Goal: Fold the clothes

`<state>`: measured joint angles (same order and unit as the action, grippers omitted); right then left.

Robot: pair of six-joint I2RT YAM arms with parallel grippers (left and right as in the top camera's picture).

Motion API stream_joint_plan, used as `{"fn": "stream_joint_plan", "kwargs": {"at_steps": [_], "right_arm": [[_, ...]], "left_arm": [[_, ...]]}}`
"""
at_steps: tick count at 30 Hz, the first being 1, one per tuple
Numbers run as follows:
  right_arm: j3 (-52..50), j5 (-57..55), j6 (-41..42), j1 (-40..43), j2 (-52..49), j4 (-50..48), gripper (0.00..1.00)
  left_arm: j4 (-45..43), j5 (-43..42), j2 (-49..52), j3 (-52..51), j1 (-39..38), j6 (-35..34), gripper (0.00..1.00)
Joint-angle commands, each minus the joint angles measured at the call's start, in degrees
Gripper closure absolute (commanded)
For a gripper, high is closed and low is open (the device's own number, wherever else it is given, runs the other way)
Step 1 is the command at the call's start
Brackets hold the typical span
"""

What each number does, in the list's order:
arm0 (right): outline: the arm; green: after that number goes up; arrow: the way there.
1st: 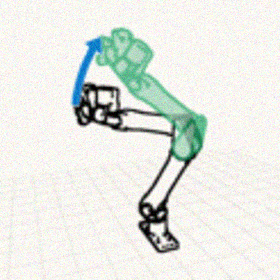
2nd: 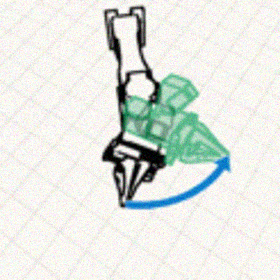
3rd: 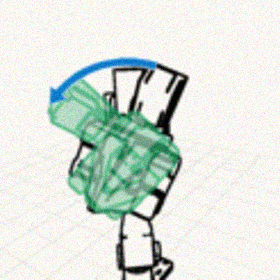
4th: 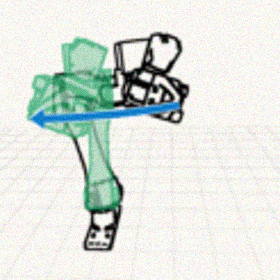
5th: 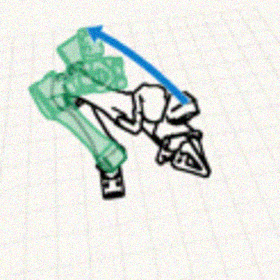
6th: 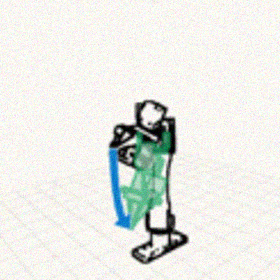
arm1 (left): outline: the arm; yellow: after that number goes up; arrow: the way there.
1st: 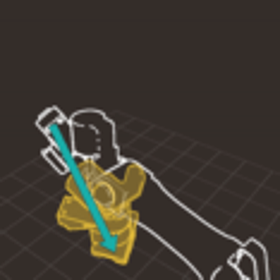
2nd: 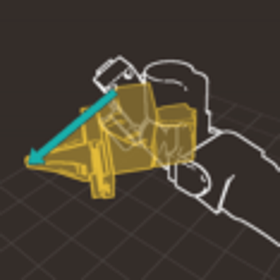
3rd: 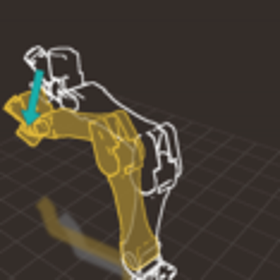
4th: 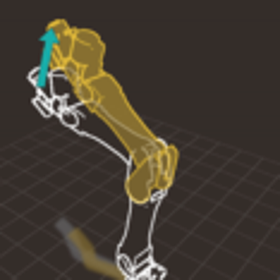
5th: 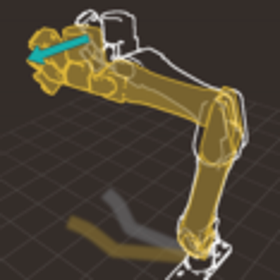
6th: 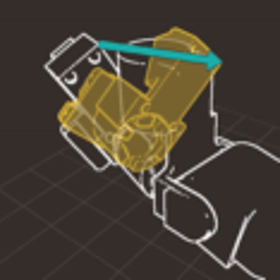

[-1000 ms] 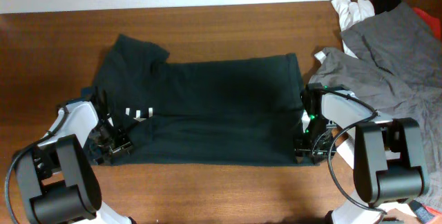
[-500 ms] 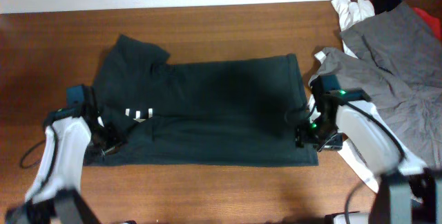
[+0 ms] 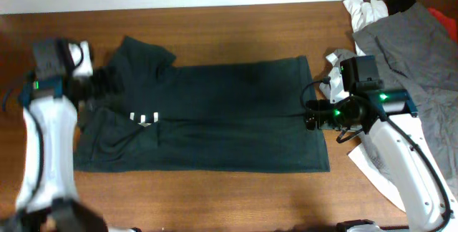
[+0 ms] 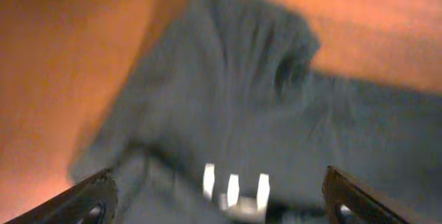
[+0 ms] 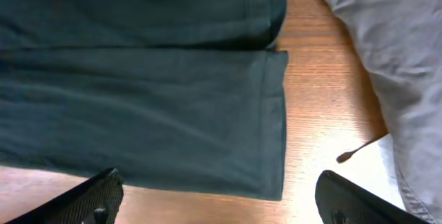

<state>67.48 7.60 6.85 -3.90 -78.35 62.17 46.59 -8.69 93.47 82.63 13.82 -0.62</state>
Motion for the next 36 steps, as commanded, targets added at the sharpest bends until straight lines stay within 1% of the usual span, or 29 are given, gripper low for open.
{"fn": "stream_joint_plan", "kwargs": {"at_steps": [1, 2, 3, 6, 8, 11, 20, 21, 24, 28, 31, 34, 35, 36], "right_arm": [[1.6, 2.6, -1.0, -0.2, 0.9, 1.4, 0.07], [1.6, 2.6, -1.0, -0.2, 0.9, 1.6, 0.06], [1.6, 2.6, -1.0, -0.2, 0.9, 2.4, 0.06], [1.6, 2.6, -1.0, -0.2, 0.9, 3.1, 0.07], [1.6, 2.6, -1.0, -0.2, 0.9, 3.3, 0.07], [1.6, 2.6, -0.8, -0.2, 0.9, 3.2, 0.07], [1.6, 2.6, -0.8, -0.2, 0.9, 3.3, 0.08], [1.6, 2.6, -0.8, -0.2, 0.9, 3.4, 0.08], [1.6, 2.6, -0.8, -0.2, 0.9, 3.7, 0.11], [1.6, 2.6, -0.8, -0.2, 0.9, 3.8, 0.11], [1.6, 2.6, -0.8, -0.2, 0.9, 3.8, 0.11], [1.6, 2.6, -0.8, -0.2, 0.9, 3.8, 0.12], [1.6, 2.5, -0.8, -0.2, 0.9, 3.8, 0.12], [1.6, 2.5, -0.8, -0.2, 0.9, 3.8, 0.12]], "left_arm": [[-0.9, -3.0, 14.1, 12.3, -0.3, 4.7, 0.05], [-1.2, -3.0, 17.0, 15.1, -0.3, 5.2, 0.05], [-1.3, -3.0, 23.3, 21.1, -0.3, 5.5, 0.05], [-1.2, -2.9, 31.9, 28.6, -0.3, 5.5, 0.05], [-1.6, -2.9, 36.1, 31.5, -0.1, 5.5, 0.05], [-4.6, -3.0, 40.7, 33.6, -0.1, 5.5, 0.05], [-10.5, -3.1, 43.5, 33.6, -0.2, 5.5, 0.11], [-10.8, -3.1, 43.8, 33.6, -0.2, 5.5, 0.18], [-10.9, -3.2, 45.1, 33.6, -0.5, 5.5, 0.24], [-11.0, -4.0, 45.5, 33.6, -0.9, 5.5, 0.27], [-11.0, -4.0, 45.5, 33.6, -1.0, 5.5, 0.33], [-10.8, -4.0, 45.7, 33.6, -1.0, 5.5, 0.36], [-10.8, -4.0, 45.7, 33.6, -1.0, 5.5, 0.4], [-10.6, -4.0, 45.7, 33.6, -1.0, 5.5, 0.49]]}}
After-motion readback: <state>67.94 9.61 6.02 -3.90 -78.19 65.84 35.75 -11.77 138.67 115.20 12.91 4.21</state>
